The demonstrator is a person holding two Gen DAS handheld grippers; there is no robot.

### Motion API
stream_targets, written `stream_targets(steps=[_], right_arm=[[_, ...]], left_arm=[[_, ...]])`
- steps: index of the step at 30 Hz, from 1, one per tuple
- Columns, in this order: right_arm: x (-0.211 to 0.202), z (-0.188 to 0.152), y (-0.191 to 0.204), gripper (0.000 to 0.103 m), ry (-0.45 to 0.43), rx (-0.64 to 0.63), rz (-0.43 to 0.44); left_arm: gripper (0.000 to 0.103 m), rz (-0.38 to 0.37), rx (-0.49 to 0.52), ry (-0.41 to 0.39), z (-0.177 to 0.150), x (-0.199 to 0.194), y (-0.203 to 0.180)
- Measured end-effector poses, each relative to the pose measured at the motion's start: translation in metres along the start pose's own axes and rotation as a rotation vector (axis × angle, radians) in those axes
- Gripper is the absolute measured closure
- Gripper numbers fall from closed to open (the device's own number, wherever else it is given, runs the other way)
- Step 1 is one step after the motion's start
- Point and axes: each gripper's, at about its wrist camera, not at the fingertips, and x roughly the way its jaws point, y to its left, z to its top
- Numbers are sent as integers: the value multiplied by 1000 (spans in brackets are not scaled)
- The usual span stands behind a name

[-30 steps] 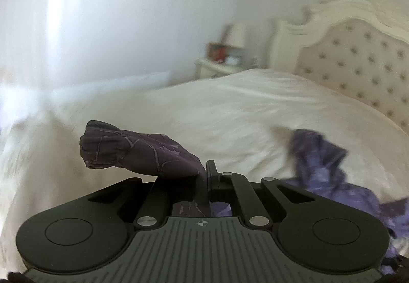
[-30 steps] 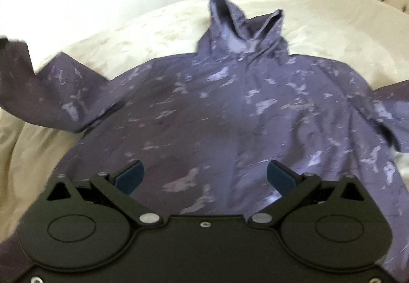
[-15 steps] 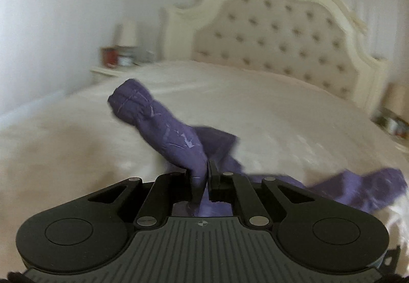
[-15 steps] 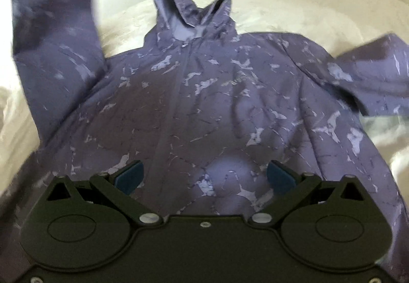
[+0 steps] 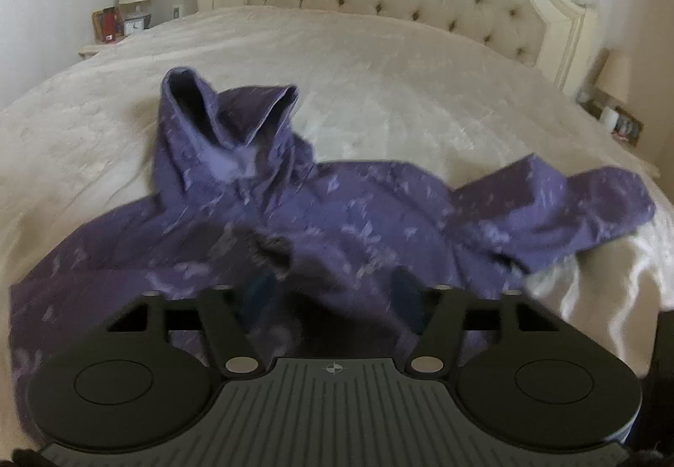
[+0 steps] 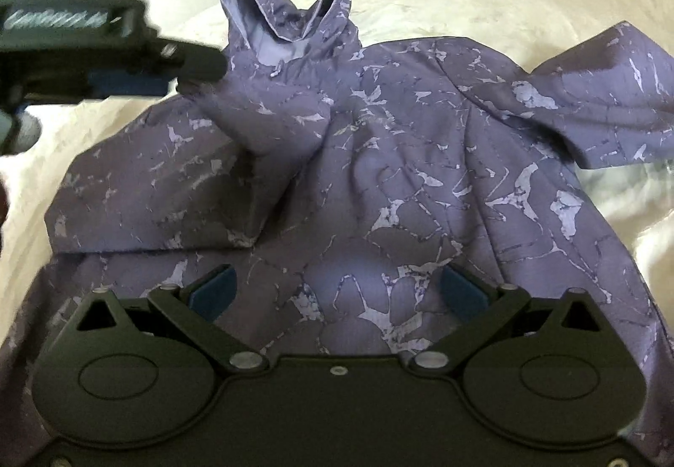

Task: Fold large clothes
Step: 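Fold the held sleeve across the jacket body with the left tool, release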

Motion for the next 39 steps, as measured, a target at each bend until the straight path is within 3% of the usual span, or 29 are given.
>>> stream_targets(steps=[4, 12, 21, 26, 31, 35, 36, 39], right_arm=[[4, -5, 3, 1, -1, -36, -17], [15, -22, 18, 1, -29, -169, -97], [3, -18, 19, 2, 9, -165, -83], [-22, 2, 43, 2, -95, -209, -95], [-3, 38, 71, 3, -128, -280, -96], [29, 59, 83, 47, -95, -328, -99], [33, 63, 81, 54, -97, -331, -116], [33, 68, 60, 53, -109, -253, -157]], left_arm=[[35, 59, -5, 15, -23, -16, 11], [35, 221, -25, 96, -101, -42, 57], [31, 222, -85, 8, -133, -45, 74], [31, 199, -114, -14, -138, -45, 79], [31, 201, -118, -25, -143, -47, 77], [31, 198, -122, -32, -144, -47, 78], [31, 196, -123, -35, -145, -48, 78], [31, 189, -132, -47, -147, -48, 79]])
